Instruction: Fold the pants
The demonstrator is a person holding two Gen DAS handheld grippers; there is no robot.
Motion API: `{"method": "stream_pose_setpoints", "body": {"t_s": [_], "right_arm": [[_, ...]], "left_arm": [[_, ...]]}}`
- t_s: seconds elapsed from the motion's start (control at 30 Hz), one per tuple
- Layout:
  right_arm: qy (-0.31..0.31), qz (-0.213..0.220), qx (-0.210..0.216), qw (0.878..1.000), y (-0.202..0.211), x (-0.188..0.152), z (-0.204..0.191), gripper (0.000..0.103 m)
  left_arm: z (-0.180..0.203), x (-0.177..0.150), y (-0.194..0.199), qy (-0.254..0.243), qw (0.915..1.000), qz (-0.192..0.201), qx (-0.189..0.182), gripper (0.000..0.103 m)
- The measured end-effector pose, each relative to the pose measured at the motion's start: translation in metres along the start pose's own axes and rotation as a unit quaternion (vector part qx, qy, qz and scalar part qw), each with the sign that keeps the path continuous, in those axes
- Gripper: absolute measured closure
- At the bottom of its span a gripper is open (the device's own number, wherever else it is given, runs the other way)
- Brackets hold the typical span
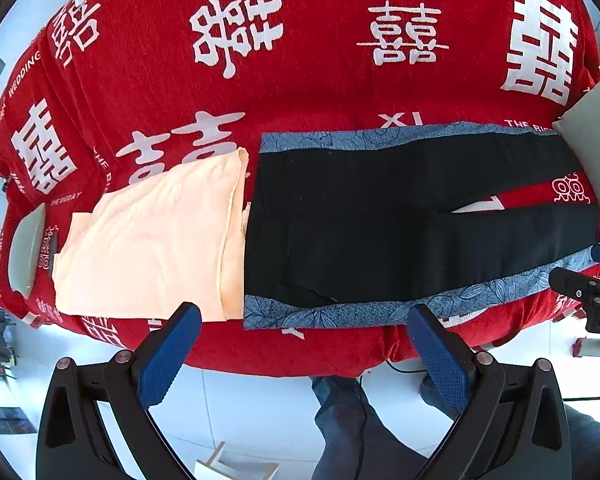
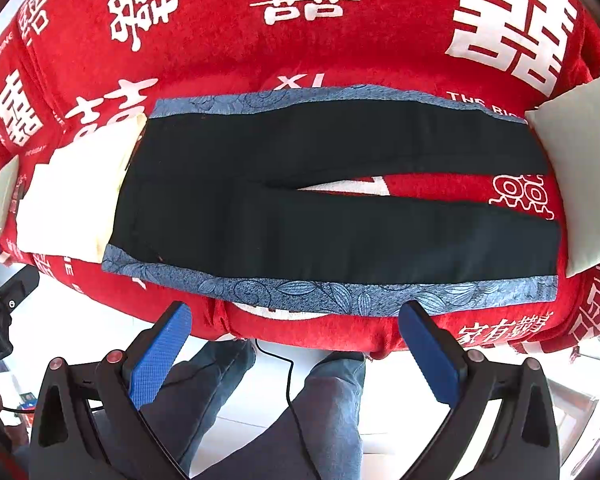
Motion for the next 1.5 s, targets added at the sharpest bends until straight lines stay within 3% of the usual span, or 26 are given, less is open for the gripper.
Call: {"method": "stream_pose_setpoints", "body": {"t_s": [1.5], "right_arm": [[0.023,0.03,-0.018,0.999,0.008,0.014,0.0,0.0]], "left_arm": [[0.007,0.013,0.001,-0.017,0.9998,0.011,0.007,0.0]]}}
Point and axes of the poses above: each gripper's, at about its wrist camera, not at the fingertips, and y roughly against the way its jaws point, z to its right, x to its top, the point moved 7 cm from there along -y, roughly the way its jaws point, and after that the axes turned 12 degrees about z, right-handed, at the moved point
